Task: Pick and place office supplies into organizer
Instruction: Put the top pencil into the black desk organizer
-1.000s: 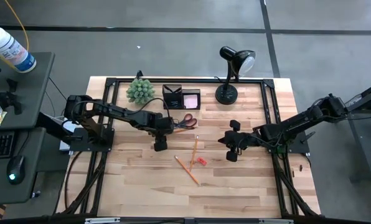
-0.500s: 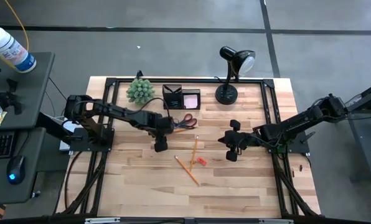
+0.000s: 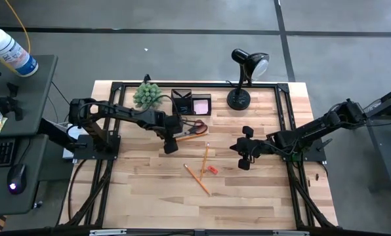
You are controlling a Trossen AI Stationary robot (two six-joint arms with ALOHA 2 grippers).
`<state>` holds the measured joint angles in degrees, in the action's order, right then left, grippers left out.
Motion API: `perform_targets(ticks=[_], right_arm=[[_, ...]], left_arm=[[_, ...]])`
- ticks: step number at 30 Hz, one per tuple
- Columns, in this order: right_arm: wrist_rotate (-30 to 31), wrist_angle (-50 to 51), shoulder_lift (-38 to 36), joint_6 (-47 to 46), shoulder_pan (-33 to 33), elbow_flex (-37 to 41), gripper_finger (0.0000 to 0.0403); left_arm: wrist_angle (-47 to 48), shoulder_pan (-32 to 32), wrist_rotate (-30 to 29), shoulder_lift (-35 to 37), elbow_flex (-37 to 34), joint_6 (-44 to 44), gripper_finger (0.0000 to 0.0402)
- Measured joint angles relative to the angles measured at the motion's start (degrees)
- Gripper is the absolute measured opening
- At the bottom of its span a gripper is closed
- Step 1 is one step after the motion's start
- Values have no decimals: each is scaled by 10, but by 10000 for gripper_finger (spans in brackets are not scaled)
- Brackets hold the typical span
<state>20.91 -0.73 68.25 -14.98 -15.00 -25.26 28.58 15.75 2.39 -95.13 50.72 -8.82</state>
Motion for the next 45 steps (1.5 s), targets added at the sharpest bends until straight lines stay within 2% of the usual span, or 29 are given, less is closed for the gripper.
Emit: perform_targets(ticks=[24,34,45], right_arm=[[0,0,0,0,0,0,7],[0,0,0,0,0,0,7],[0,0,0,0,0,0,7]], left_arm=[[0,0,6,0,0,26,156],[-9,0,10,1,-29,26,156],[-26,0,10,0,-32,26,156]])
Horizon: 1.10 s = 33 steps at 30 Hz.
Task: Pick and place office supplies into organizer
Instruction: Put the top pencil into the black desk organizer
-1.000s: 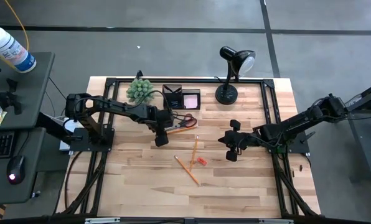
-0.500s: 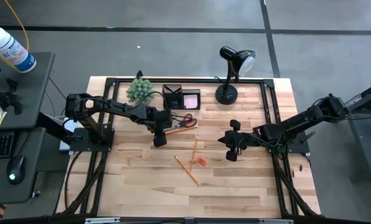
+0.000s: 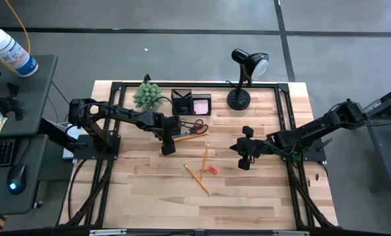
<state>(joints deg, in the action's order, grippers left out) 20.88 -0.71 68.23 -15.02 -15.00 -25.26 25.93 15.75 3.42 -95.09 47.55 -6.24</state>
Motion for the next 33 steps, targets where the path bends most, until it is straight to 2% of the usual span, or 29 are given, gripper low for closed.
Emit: perform_targets(ticks=[19,28,33], right_arm=[[0,0,0,-15,0,0,7],[0,0,0,-15,0,0,7],[0,0,0,-15,0,0,7]], left_arm=[[0,-1,-4,0,0,4,156],[0,-48,-29,-1,0,-5,156],[0,-54,-33,-1,0,-12,156]])
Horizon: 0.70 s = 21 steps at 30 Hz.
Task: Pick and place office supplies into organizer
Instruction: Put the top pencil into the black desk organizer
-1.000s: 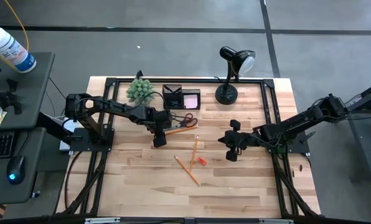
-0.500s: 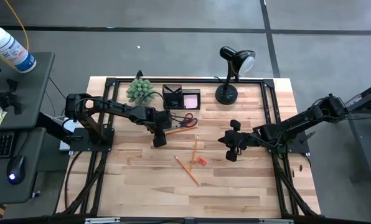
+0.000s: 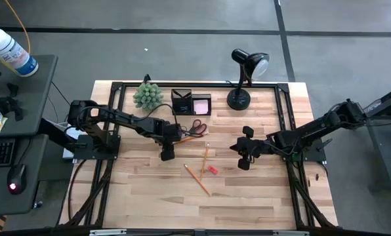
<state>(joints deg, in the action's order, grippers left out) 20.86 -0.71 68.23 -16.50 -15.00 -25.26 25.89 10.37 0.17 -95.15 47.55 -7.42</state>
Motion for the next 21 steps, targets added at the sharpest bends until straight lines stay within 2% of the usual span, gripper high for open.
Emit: perform_targets(ticks=[5,15,21], right_arm=[[0,0,0,5,0,0,7],[3,0,0,5,0,0,7],[3,0,0,4,0,0,7]], left_arm=[[-4,9,-12,0,0,-8,149],[-4,9,-19,0,0,1,89],[-4,9,-31,0,0,15,71]])
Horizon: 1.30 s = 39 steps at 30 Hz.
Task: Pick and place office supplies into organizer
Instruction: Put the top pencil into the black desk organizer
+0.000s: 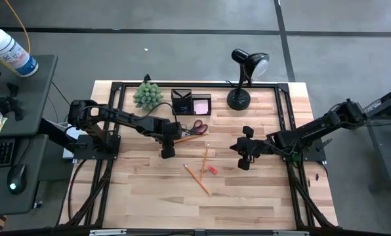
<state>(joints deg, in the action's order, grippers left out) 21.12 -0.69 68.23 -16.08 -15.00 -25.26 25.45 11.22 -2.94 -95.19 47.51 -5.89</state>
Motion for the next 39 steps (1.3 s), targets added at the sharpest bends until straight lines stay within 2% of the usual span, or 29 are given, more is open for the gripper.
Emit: perform_targets(ticks=[4,12,20,33,39], right_arm=[[2,0,0,0,0,0,7],[3,0,0,0,0,0,7],[4,0,0,0,0,0,7],[8,2,0,0,0,0,7],[8,2,0,-4,0,0,7]], left_arm=[[-2,0,1,-10,1,3,58],[-4,0,6,-15,1,2,5],[-2,0,18,-15,4,3,3],[19,0,29,-12,61,61,1],[59,0,21,-11,93,96,0]])
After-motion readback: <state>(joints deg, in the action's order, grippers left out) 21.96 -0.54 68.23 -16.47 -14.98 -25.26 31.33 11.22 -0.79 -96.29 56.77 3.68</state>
